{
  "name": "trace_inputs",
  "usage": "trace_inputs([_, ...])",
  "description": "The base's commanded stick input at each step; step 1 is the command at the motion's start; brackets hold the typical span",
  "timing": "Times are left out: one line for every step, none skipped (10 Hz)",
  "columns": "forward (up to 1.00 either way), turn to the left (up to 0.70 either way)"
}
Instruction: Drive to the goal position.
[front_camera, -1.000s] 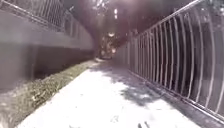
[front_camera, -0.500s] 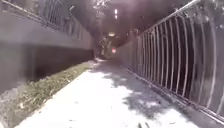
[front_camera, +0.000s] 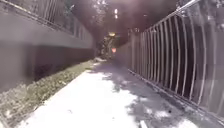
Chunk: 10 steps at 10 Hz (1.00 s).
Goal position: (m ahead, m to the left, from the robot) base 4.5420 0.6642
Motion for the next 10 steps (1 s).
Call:
trace_inputs([0.5, 0.0])
trace_inputs([0.5, 0.0])
trace_inputs([0.5, 0.0])
trace_inputs([0.5, 0.0])
trace_inputs([0.5, 0.0])
trace_inputs([0.5, 0.0])
trace_inputs([0.5, 0.0])
trace_inputs([0.5, 0.0])
trace_inputs([0.5, -0.5])
trace_inputs([0.5, -0.5])
